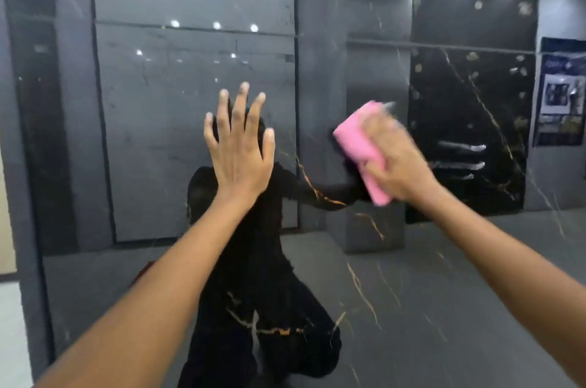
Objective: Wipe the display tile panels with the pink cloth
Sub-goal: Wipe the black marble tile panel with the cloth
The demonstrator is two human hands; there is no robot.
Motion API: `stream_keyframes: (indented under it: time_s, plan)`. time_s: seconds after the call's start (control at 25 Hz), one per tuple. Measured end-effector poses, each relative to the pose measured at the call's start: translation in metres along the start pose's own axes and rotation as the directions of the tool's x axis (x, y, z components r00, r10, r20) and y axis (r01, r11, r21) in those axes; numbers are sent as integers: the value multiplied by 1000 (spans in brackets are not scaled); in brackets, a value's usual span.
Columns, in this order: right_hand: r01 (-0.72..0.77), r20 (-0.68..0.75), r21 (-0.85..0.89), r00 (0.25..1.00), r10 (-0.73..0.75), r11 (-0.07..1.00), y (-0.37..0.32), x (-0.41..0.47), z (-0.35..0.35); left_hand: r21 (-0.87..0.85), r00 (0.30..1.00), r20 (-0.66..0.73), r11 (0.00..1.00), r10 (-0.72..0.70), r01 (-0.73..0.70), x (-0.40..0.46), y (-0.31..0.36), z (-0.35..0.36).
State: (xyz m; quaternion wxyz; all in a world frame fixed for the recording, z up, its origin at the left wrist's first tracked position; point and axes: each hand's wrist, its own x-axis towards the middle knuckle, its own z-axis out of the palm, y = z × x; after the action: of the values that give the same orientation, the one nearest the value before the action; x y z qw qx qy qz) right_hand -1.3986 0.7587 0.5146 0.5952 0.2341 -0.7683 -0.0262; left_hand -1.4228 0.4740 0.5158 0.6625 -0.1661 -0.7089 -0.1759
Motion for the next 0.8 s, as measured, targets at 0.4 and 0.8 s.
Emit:
stream_keyframes:
  time_s: [0.4, 0.8]
  plan:
    - [294, 42, -165, 956, -291, 942, -18, 21, 7, 150, 1000, 26, 989, -15, 11, 16, 2, 21]
    - [101, -29, -133, 994, -106, 986, -38, 76, 8, 138, 1000, 4, 990, -17, 17, 17, 4, 22]
